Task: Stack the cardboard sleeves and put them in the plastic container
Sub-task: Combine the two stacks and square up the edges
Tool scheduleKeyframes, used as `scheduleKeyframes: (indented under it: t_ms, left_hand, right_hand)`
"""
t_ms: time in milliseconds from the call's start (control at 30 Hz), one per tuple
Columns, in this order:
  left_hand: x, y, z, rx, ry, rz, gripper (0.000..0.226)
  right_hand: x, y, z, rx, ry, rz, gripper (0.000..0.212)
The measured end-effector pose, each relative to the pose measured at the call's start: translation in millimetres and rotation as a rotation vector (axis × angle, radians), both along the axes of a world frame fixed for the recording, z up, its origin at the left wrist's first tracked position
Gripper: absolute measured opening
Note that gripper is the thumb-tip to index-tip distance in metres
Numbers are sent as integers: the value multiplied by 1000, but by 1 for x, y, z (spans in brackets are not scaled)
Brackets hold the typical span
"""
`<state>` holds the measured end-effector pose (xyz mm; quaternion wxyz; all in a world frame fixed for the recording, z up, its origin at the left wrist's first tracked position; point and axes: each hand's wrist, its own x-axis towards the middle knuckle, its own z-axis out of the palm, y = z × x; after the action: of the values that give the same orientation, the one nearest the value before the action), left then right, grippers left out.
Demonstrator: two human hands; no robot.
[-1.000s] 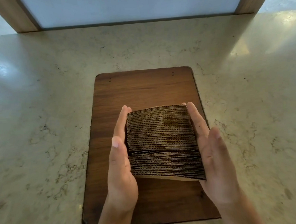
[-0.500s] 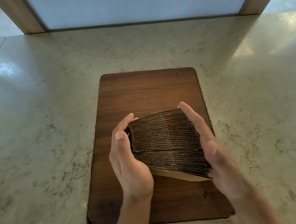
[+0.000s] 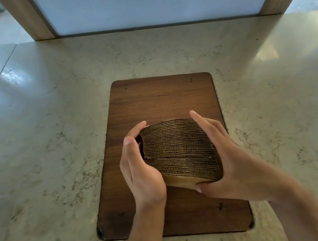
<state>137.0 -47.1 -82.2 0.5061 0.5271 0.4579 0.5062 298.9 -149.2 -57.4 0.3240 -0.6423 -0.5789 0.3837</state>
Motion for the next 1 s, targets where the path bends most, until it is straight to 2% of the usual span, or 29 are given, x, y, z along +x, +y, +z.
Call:
scheduleKeyframes:
  t_ms: [67, 133, 233, 300, 400, 567, 700, 800, 867, 1000]
  left_hand:
    - [-6, -1, 3, -15, -3, -87, 65]
    - [-21, 0, 5, -40, -3, -320, 85]
    - [-47, 17, 9, 41, 219, -779, 116]
    - [-58, 29, 13, 115, 437, -909, 133]
    - [-64, 39, 13, 176, 594, -922, 143]
    - [-64, 41, 9, 150, 563, -888, 138]
    - [-61, 39, 8, 167, 574, -870, 124]
    - [-58, 37, 5, 180, 569, -861, 114]
    - [-58, 37, 4, 194, 569, -848, 115]
    - [-58, 39, 2, 201, 574, -822, 117]
  right_hand:
    - [-1, 0, -1, 41, -53, -33, 132]
    - [-1, 0, 0, 77, -79, -57, 126]
    - [3, 2, 1, 106, -125, -70, 125]
    - [5, 2, 1, 105, -165, -56, 128]
    - [5, 3, 2, 87, -218, -34, 132]
    - [3, 7, 15, -24, -384, -3, 134]
    - [-6, 20, 34, -49, -772, 63, 127]
    - [-27, 36, 45, -80, -946, 157, 132]
    - [-44, 46, 47, -73, -989, 203, 131]
    - [-51, 56, 47, -70, -944, 171, 125]
